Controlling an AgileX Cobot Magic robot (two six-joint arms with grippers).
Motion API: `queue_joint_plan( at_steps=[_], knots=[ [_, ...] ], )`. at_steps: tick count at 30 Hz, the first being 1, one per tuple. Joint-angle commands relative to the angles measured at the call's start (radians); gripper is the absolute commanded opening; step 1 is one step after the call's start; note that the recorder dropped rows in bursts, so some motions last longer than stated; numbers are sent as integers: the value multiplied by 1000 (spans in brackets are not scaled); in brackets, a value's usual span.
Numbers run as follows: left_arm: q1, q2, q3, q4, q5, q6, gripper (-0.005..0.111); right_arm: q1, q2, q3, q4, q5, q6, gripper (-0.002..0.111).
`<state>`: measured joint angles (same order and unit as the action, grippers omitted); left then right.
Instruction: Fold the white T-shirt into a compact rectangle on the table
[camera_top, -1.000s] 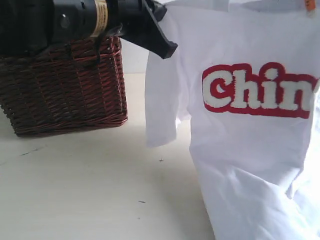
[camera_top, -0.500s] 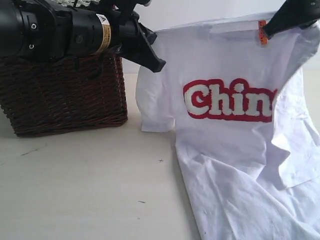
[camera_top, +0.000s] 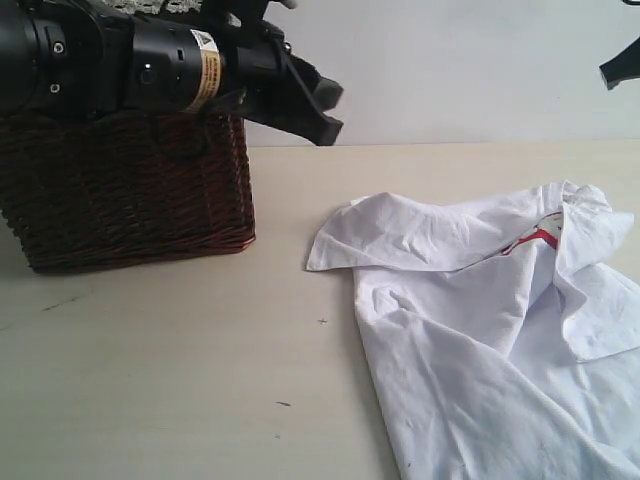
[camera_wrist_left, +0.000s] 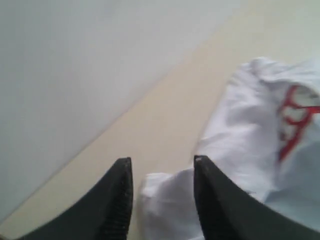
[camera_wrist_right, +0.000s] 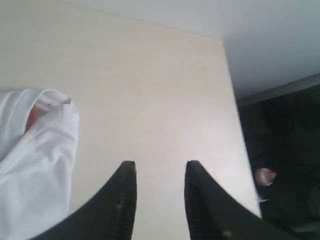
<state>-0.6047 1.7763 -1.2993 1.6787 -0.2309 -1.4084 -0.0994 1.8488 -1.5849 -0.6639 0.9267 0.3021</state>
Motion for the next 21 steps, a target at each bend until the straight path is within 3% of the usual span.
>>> queue_joint_plan(
  at_steps=[1,4,8,16,21],
  knots=[
    [-4,1,-4,5,-480,-68,34,-35,-2,-8,297,-32,-240,18],
    [-31,24,-6,66,-615,-156,22,-35,-14,-8,377,-32,-302,9],
    [-126,102,29,66,-614,-170,15,-35,-48,-8,387,-32,-302,4],
    [-321,281,31,66,-383,-256,15,-35,-128,-8,431,-70,-302,4],
    [-370,317,37,66,-409,-454,14,-35,-138,-8,454,-78,-302,4]
  ],
)
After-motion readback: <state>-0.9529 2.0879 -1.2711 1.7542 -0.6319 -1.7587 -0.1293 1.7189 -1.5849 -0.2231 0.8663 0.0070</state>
